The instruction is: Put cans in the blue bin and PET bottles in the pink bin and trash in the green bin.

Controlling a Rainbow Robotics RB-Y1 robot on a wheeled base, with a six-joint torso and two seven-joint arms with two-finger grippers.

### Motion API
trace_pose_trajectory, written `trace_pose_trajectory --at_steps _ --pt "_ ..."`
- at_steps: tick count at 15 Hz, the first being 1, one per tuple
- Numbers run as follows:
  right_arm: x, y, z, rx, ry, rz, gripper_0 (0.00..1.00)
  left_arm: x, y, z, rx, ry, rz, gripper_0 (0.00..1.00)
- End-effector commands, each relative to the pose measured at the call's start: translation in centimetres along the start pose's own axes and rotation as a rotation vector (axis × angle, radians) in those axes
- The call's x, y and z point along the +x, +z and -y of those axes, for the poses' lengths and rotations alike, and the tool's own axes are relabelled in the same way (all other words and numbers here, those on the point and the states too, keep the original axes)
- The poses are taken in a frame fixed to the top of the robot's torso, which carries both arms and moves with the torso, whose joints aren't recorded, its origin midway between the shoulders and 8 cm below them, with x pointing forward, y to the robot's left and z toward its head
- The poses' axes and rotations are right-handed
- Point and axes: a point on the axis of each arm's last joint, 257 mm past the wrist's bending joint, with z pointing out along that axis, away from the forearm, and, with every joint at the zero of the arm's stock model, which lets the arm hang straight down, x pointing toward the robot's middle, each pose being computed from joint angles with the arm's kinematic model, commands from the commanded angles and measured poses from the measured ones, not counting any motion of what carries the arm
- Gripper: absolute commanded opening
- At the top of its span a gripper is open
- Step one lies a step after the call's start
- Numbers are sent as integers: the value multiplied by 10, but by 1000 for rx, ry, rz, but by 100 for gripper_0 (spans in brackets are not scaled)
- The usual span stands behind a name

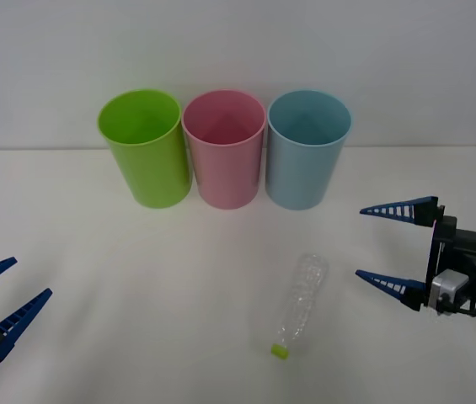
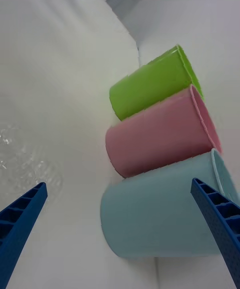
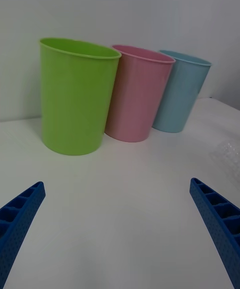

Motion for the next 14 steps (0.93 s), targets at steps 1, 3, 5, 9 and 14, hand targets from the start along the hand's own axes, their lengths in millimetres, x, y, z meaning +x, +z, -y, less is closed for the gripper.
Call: trace_pose_trajectory --at_steps 1,3,5,9,14 --pt "-5 9 -8 -96 -132 -27 100 0 0 0 0 0 0 100" --pt "-5 12 -11 -141 -194 -44 100 0 0 0 0 0 0 100" --pt "-3 14 -7 -196 -302 -92 100 0 0 0 0 0 0 100" --pt "12 12 -3 -277 -425 -177 100 0 0 0 0 0 0 100" --pt "17 17 -25 -353 -458 -188 100 0 0 0 0 0 0 100"
